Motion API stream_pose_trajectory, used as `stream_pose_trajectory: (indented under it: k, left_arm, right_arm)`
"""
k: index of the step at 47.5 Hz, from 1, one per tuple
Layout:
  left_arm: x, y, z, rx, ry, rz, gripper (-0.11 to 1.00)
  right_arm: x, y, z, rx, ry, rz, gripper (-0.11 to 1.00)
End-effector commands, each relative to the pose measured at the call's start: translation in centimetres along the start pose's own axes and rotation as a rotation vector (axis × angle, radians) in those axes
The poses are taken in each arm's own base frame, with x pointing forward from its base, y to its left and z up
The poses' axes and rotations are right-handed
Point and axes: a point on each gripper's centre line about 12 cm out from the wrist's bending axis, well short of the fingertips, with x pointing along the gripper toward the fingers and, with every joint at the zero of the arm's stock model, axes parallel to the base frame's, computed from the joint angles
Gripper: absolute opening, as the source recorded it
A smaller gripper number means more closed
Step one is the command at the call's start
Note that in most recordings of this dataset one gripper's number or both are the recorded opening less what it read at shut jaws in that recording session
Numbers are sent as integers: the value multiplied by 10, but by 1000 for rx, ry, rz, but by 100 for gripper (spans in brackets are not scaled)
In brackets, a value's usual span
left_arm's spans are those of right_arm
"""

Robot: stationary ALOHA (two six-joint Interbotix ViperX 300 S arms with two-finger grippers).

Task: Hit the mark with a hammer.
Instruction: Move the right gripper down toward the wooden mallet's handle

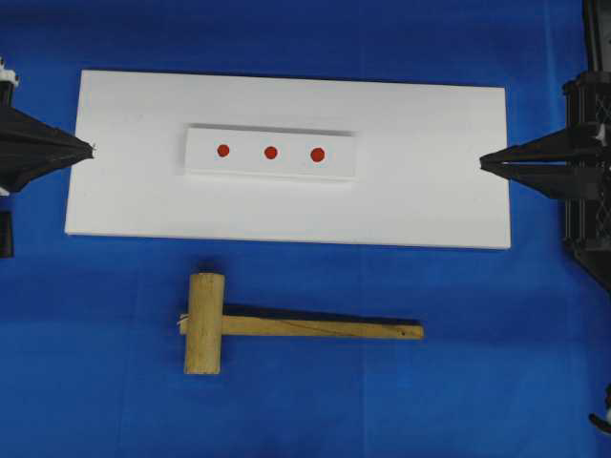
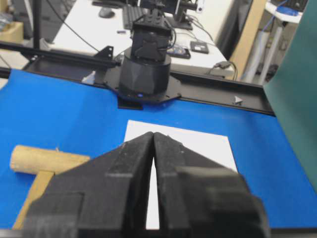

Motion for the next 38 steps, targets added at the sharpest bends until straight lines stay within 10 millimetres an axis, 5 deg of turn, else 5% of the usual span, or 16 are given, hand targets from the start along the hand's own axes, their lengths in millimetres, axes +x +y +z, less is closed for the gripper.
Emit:
stream_pose_trajectory:
  k: [1, 18, 26, 32, 38]
  left_arm:
    - [2, -2, 7, -12, -20, -11, 0]
    - [3, -3, 2, -10, 15, -13, 0]
    - [3, -3, 1, -10, 17, -13, 0]
    - [2, -2, 0, -10, 20, -11, 0]
    - [2, -3, -1, -10, 20, -13, 0]
  right_arm:
    - [5, 2, 13, 7, -29, 9, 0]
    - [46, 47, 9, 75, 117, 188, -6]
    - [75, 59, -13, 123, 228, 198, -3]
    - [98, 65, -34, 161, 316, 186, 12]
    - [119, 74, -54, 179, 387, 185, 45]
